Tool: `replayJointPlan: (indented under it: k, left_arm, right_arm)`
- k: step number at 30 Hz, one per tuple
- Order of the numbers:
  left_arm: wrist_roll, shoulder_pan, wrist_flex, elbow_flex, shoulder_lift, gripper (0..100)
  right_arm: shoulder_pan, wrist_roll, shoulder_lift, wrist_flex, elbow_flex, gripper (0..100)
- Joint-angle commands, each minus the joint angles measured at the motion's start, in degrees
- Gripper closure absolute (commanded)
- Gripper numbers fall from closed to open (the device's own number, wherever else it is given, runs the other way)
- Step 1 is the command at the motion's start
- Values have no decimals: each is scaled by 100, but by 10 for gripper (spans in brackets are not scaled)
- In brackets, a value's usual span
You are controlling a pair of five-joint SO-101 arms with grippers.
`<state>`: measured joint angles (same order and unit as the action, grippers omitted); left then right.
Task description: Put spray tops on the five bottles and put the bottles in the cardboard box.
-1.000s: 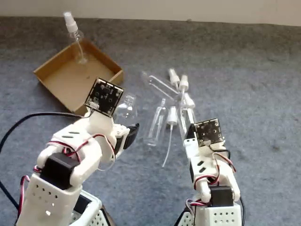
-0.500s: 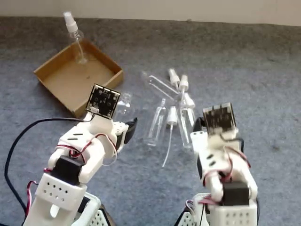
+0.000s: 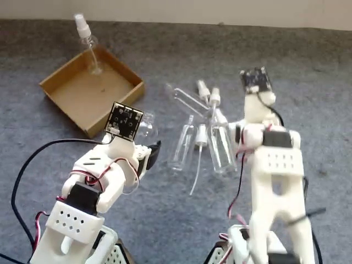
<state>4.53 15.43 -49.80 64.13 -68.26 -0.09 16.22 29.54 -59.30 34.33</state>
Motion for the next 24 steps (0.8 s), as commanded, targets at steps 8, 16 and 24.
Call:
replayJointPlan:
  k: [8,16,24]
  left_arm:
    - [79,-57,132,-40,-119,951]
    - [237,-268,132,-40,-119,951]
    - [791,-725,149,145,-620,951]
  right_arm:
    - [127,677,-2686,-31,-2149,851]
    - [92,677,-4233,-831,-4031,851]
    - [-145,686,-5842,-2343,-6360,851]
